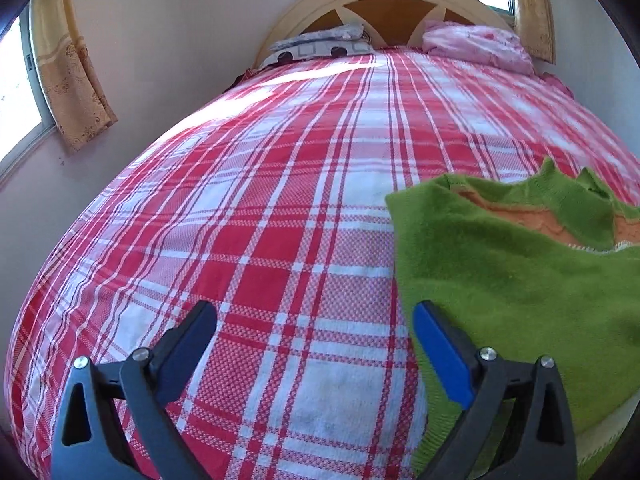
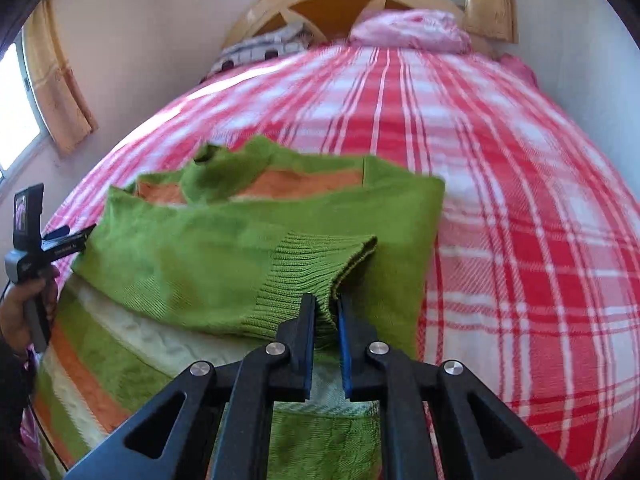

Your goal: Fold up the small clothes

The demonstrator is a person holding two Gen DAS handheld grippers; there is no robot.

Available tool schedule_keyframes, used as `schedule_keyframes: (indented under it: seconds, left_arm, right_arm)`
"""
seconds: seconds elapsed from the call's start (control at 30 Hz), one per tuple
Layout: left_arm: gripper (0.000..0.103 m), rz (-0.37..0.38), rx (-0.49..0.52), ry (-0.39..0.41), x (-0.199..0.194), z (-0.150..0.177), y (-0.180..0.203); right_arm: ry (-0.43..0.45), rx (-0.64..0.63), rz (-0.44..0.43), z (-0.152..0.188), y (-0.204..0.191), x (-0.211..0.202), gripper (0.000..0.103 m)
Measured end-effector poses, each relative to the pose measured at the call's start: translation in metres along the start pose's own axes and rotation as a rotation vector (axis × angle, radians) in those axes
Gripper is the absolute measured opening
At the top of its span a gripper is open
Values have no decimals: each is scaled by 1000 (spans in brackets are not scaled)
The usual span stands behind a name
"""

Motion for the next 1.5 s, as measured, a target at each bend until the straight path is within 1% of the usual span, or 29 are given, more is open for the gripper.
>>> schedule_keyframes:
  seconds: [0.03, 0.07, 0.1, 0.13, 0.17, 0.2, 0.23, 0.27, 0.37, 0.4, 0.43, 0.47, 0.53, 0.57, 0.6, 0.67, 0.73, 0.77, 0.83, 0.87, 0.9, 0.97, 1.0, 1.03, 1.1, 1.2, 1.3, 1.4, 1.5]
  left_arm:
    - [101, -8, 9, -13, 2, 1, 1]
    - [101, -14, 6, -7, 0, 1, 1]
    - [101, -20, 5, -4, -2, 1, 0]
    - [101, -23, 7, -4, -3, 2, -1]
    - [101, -27, 8, -7, -2, 3, -2]
    - [101, -29, 6, -11, -2, 4, -2]
    - [101, -26, 2, -16, -1, 5, -3]
    - [101, -26, -5, -24, 1, 7, -4]
    - [101, -47, -22, -39, 2, 8, -7]
    - [101, -55, -27, -29, 0, 7, -8]
    - [101, -61, -27, -13, -4, 5, -8]
    - [101, -70, -15, -4, -8, 4, -7]
    - [101, -62, 8, -20, -9, 6, -2]
    - [101, -43, 11, -30, -10, 10, 0]
    - [101, -30, 15, -34, -12, 14, 2]
    - [102, -32, 40, -41, -13, 21, 6]
    - [103, -24, 29, -35, -12, 26, 4]
    - [103, -12, 14, -36, -12, 27, 2]
    - [103, -5, -7, -43, -12, 28, 0]
    - [103, -15, -19, -39, -15, 29, -3]
    - [103, -14, -32, -27, -20, 30, -5]
    - [103, 12, -58, -1, -27, 34, -8]
    - [103, 18, -64, -1, -26, 36, -9]
    - [103, 24, -63, -15, -23, 38, -8]
    - [103, 39, -58, -52, -16, 40, -6]
    - [103, 30, -72, -57, -18, 43, -9]
    - [103, 41, -86, -36, -29, 51, -11]
    - [103, 53, -106, -10, -42, 60, -14]
    - [103, 54, -113, 20, -56, 67, -16]
  right_arm:
    - [3, 3, 0, -1, 1, 0, 17]
    - [9, 1, 4, -2, 0, -2, 22]
    - [29, -5, 24, -4, -1, -7, 32]
    - [55, -9, 43, -6, -3, -12, 39]
    - [88, -12, 66, -10, -5, -20, 50]
    - [113, -16, 74, -12, -9, -26, 53]
    - [133, -25, 64, -14, -15, -31, 53]
    - [134, -44, 28, -15, -25, -34, 53]
    - [52, -107, -100, -8, -52, -24, 53]
    - [24, -113, -114, -6, -56, -17, 53]
    - [4, -105, -111, -5, -56, -9, 53]
    - [-18, -77, -83, -5, -48, 2, 53]
    - [-54, -20, -33, 0, -32, 16, 53]
    - [-59, -7, -43, 2, -28, 19, 53]
    - [-45, -15, -55, 4, -26, 16, 53]
    - [-44, -28, -55, 6, -24, 15, 53]
    - [-46, -24, -57, 5, -22, 16, 53]
    - [-42, -21, -52, 6, -24, 14, 53]
    - [-18, -27, -8, 9, -32, 8, 53]
    - [-11, -49, -2, 12, -37, 4, 55]
    - [-9, -85, -2, 17, -40, 1, 61]
    - [-22, -130, 27, 26, -38, 11, 65]
    - [-17, -120, 16, 26, -36, 12, 67]
    - [-14, -101, 0, 23, -35, 11, 67]
    - [-15, -85, -2, 21, -34, 8, 68]
    - [7, -74, -7, 25, -37, -4, 68]
    - [-3, -69, -36, 37, -39, -14, 68]
    - [-25, -61, -10, 47, -34, -13, 68]
    - [-11, -49, -19, 50, -33, -21, 68]
Point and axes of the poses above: each gripper's, at about its wrist camera, not at the fingertips, and x roughly the way its jaws point, y to its right, z to its underside, the point moved 6 cm from there along x, roughly the way its jaws point, and after that the axes turned 15 degrees about x, right-handed, at the moved point
